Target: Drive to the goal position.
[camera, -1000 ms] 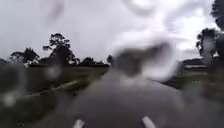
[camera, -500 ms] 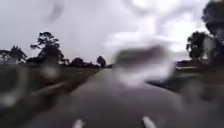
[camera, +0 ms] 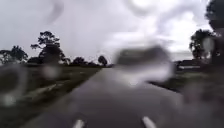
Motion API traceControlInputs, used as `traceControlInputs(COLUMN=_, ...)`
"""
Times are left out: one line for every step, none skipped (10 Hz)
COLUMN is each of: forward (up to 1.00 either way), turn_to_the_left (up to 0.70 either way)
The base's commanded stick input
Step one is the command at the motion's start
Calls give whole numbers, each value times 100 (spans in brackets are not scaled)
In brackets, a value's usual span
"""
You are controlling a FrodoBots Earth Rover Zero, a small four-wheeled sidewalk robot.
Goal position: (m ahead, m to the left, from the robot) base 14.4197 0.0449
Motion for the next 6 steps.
traceControlInputs(forward=85, turn_to_the_left=0)
traceControlInputs(forward=85, turn_to_the_left=0)
traceControlInputs(forward=85, turn_to_the_left=13)
traceControlInputs(forward=85, turn_to_the_left=18)
traceControlInputs(forward=85, turn_to_the_left=0)
traceControlInputs(forward=85, turn_to_the_left=0)
